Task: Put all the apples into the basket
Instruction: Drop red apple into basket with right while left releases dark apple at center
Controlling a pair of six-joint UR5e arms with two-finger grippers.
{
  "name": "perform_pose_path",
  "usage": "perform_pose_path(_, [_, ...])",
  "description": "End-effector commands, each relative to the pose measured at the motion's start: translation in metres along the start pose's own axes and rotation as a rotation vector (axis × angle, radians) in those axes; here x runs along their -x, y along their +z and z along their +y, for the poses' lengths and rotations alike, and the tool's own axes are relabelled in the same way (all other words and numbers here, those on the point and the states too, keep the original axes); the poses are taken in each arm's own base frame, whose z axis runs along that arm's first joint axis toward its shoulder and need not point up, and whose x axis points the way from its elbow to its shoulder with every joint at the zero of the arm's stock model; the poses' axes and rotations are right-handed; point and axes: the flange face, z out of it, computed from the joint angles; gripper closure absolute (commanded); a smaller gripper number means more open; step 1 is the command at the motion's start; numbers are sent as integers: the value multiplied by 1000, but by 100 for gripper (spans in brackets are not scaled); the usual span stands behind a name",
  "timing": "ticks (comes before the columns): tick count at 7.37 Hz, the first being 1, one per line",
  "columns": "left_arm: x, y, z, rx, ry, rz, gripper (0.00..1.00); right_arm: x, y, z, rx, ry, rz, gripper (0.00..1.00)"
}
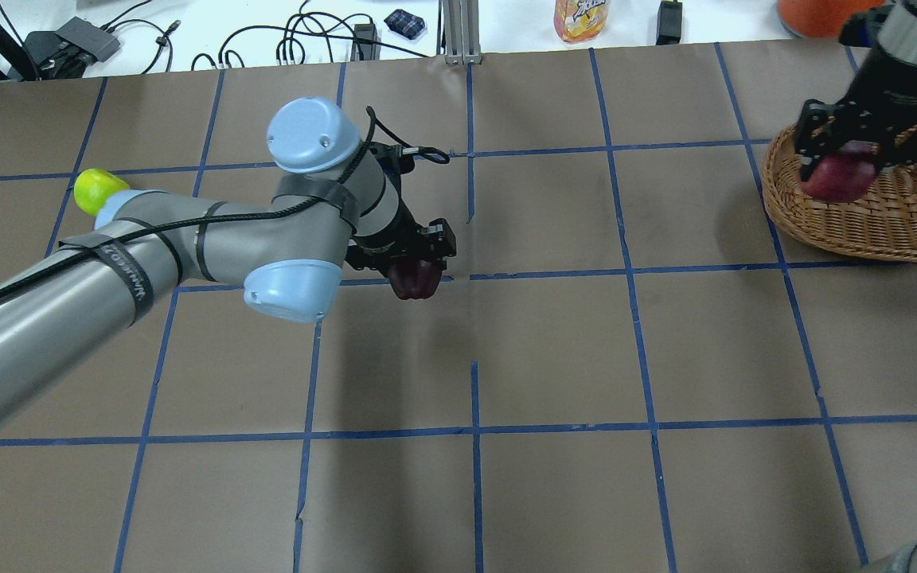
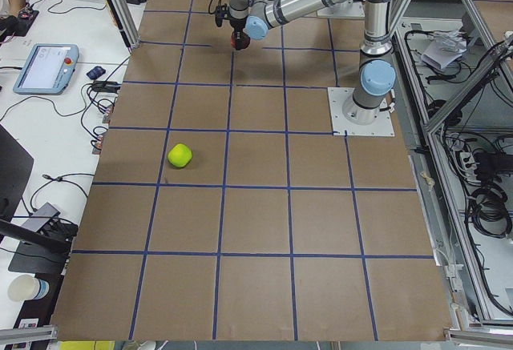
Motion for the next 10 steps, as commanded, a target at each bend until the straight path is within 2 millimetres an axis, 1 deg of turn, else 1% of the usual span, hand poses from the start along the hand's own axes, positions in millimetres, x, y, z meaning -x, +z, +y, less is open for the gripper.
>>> perform_pose_path(1, [-46,27,-10,-18,-9,13,63,-102,25,-20,-86,-106,33,100])
perform_pose_path(2, [-56,43,-4,6,-56,13,26,-130,44,-29,-85,-123,29,100])
perform_pose_path(3, [-70,47,-4,-37,-73,39,0,-147,75,-47,-112,-115,53,100])
perform_pose_path(4, [-71,44,-5,-50,-53,44,0,-169,84,-58,-143,-163,118,100])
perform_pose_path(5, [-71,30,-6,-68,-20,39,0,-176,88,-63,-156,-183,128,100])
perform_pose_path(6, [-59,14,-14,-73,24,35,0,-177,87,-65,-168,-174,123,93])
perform_pose_path(7, [-25,-10,-35,-76,40,27,0,-177,84,-64,-174,-168,121,44])
perform_pose_path(8, [16,-36,-47,-54,30,7,0,-177,88,-66,-171,-171,115,28])
perform_pose_path(9, [60,-64,-54,-20,61,-19,0,-176,83,-63,-173,-170,117,4])
perform_pose_path(10, [115,-91,-63,-1,74,-40,0,-176,64,-61,-196,-170,132,0])
